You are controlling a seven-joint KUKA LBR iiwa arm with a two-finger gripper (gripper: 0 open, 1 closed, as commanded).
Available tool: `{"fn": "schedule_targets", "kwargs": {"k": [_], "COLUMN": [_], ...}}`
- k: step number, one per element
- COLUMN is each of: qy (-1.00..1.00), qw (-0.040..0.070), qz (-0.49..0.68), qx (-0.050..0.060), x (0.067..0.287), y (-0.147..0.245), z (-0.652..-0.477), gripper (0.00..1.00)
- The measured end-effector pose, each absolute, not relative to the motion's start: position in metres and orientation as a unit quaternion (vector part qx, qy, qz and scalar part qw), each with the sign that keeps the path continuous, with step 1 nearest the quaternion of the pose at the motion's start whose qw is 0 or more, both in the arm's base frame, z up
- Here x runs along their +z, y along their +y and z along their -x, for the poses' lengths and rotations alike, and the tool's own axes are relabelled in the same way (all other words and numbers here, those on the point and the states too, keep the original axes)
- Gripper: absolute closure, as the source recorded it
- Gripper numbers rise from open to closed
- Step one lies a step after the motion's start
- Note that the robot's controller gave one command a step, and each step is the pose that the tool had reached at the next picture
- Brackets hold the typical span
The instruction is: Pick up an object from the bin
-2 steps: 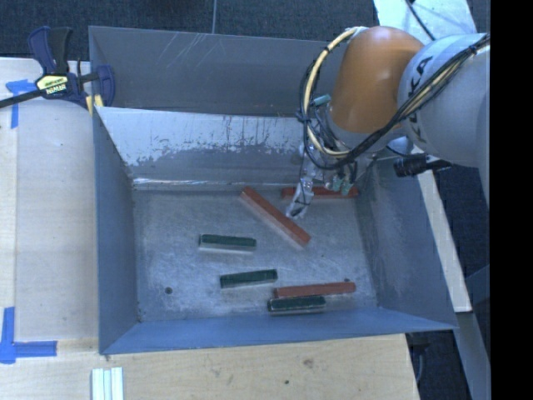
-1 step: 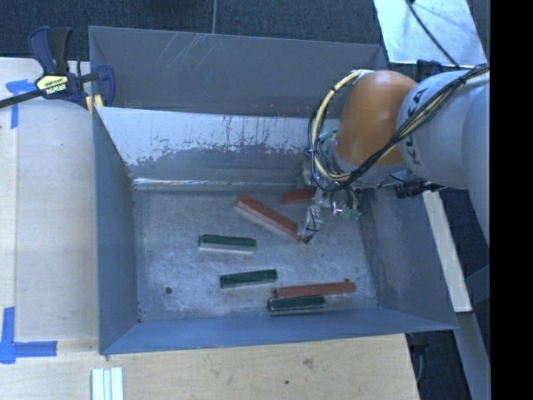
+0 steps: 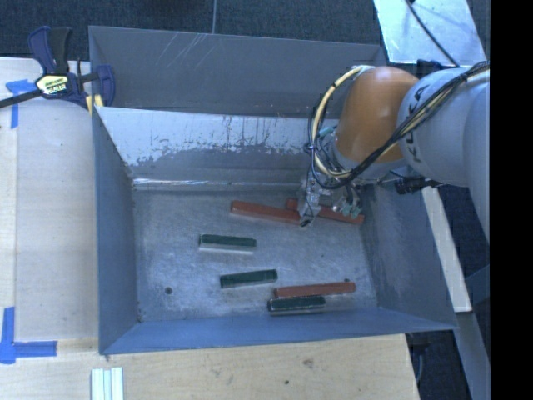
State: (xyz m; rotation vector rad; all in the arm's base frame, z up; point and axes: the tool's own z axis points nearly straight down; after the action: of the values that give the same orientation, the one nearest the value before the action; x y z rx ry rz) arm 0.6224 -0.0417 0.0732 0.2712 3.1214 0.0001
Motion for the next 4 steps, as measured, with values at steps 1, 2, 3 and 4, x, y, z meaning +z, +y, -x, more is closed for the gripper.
{"fn": "schedule_targets", "kwargs": {"k": [1, 2, 3, 4], "qy": [0.996, 0.996, 0.998, 0.998], "qw": [0.001, 0.005, 0.004, 0.002], "qz": [-0.086, -0.086, -0.060, -0.060], "qx": [0.000, 0.000, 0.002, 0.000], "x": [0.071, 0.073, 0.073, 0.070], "y": [-0.042, -0.042, -0.064, -0.066], "z": [-0.621, -0.622, -0.597, -0.596], "gripper": [0.00, 1.00, 1.00, 0.00]}}
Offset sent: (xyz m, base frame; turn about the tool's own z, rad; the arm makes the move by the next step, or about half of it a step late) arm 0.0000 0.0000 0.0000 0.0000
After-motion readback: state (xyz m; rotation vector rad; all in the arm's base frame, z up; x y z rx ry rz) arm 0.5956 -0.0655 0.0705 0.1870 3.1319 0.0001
